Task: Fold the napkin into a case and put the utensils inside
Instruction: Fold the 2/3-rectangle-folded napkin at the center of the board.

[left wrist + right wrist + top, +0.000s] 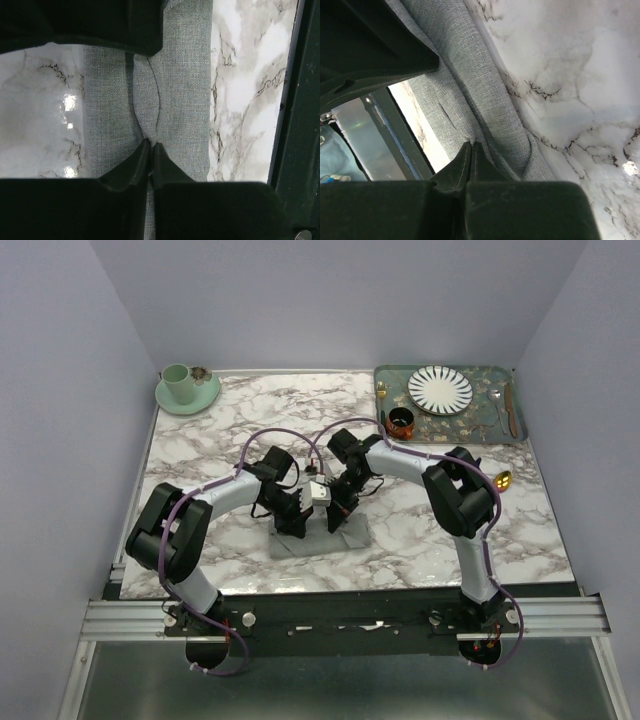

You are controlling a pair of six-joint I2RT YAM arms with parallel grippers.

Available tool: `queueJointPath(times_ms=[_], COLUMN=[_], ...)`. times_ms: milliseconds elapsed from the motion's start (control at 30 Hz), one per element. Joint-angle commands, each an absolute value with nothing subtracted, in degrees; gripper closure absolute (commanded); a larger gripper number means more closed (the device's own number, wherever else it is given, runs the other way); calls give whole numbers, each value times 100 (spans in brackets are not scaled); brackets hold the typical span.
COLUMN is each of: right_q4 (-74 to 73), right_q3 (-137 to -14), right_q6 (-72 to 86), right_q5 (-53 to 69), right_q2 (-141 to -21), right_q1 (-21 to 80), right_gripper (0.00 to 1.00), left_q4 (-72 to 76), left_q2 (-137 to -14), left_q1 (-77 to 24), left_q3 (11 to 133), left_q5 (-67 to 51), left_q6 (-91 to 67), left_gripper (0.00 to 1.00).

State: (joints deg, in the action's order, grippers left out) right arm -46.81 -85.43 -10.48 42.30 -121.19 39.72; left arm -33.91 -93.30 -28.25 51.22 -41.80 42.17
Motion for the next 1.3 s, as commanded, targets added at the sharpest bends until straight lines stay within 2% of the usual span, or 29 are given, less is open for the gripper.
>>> queueJointPath(times_ms=[0,233,267,600,1267], right_q4=[-4921,-5141,-5194,-5133,-5054], right_q3=[-8701,-9184,-9263,-9888,-9624], right_q6=[-993,-879,-844,-844,-1468], right_q5=[4544,4684,4685,4404,3859], right_q2=[-11962,-12014,-12058,-12674,-12973], right_q1=[3920,3727,3718,3735,3911], right_gripper=[93,69,68,69,80], left_q4=[-3401,-3437,-3428,-3428,-3191], left_q2=[-9299,-9132,-9106,-9035,-9369], left_q1=[-2874,-2918,-2927,-3015,-2971], left_q3=[5159,5115,5115,5176,5642], left_q5=[-4333,-4289,-4280,-4201,-3894], left_q6=[4342,4421,4412,4281,3727], left_gripper=[99,100,100,100,100])
